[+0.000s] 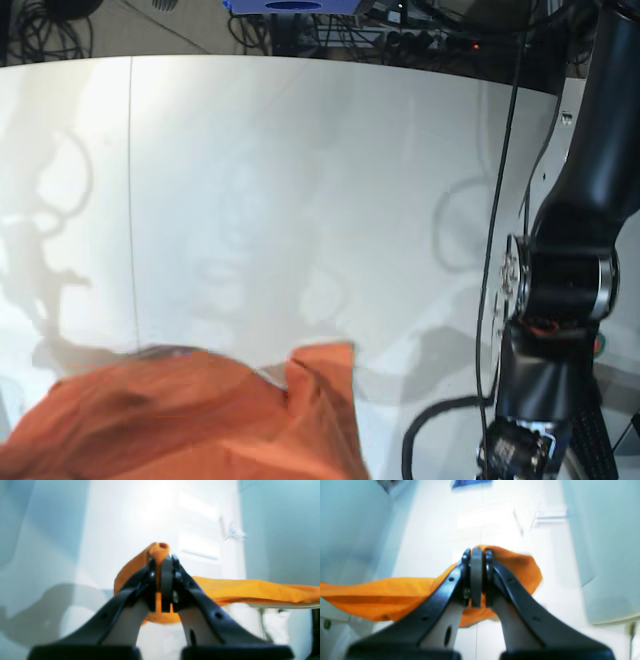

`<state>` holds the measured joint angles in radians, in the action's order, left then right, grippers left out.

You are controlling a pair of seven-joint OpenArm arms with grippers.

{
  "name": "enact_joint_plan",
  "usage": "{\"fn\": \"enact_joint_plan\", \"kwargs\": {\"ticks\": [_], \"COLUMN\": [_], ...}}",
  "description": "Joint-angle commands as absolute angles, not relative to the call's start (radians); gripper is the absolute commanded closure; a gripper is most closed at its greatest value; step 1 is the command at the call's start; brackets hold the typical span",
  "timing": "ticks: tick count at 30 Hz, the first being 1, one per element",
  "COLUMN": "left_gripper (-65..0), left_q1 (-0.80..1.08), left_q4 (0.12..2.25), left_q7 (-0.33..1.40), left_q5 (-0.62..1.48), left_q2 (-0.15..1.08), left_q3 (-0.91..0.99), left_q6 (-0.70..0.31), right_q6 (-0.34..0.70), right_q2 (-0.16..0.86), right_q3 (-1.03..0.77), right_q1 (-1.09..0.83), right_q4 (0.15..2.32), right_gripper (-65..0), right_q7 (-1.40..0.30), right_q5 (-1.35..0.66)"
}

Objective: Layout the t-shirt on the table in an organized manner, then fold the t-shirt properly
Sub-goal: 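Lift the shirt with both grippers and lay it flat, shaking it out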

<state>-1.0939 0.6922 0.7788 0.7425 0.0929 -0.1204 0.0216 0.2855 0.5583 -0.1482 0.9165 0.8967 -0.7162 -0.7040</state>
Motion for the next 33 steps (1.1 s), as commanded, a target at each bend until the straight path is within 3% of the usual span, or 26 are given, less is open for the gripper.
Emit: {"fn": "enact_joint_plan", "kwargs": {"ticks": [1,5,11,15,20,33], "left_gripper": [0.0,0.0,0.0,0.0,0.0,0.0], "left_q1": [-1.153,-1.107,-0.789,-0.559,-0.357,0.053], "left_q4": [0.727,0.862,1.201,1.271,1.265,1.449], "left_q7": [0.756,0.871,1.003,1.003,0.998,0.997], "left_q5": [0.757,0.809,0.803,0.802,0.8,0.8], "left_q2": [0.101,0.127,0.131,0.147,0.162,0.288], "left_q3": [-0.085,0.031,0.093,0.093,0.093,0.096], "left_q6": [0.016,0.016,0.018,0.018,0.018,0.018], "right_q6": [0.291,0.291,0.291,0.291,0.292,0.295], "right_q2": [0.598,0.636,0.572,0.483,0.392,0.308], "right_q3": [-0.157,-0.179,-0.369,-0.444,-0.455,-0.472], "right_q1": [0.981,0.966,0.631,0.404,0.125,-0.306], "right_q4": [0.928,1.069,1.31,1.333,1.326,1.406], "right_gripper": [0.0,0.0,0.0,0.0,0.0,0.0], "right_q7": [-0.707,-0.817,-0.934,-0.914,-0.757,-0.693], "right_q5": [-0.719,-0.727,-0.722,-0.719,-0.719,-0.72]}}
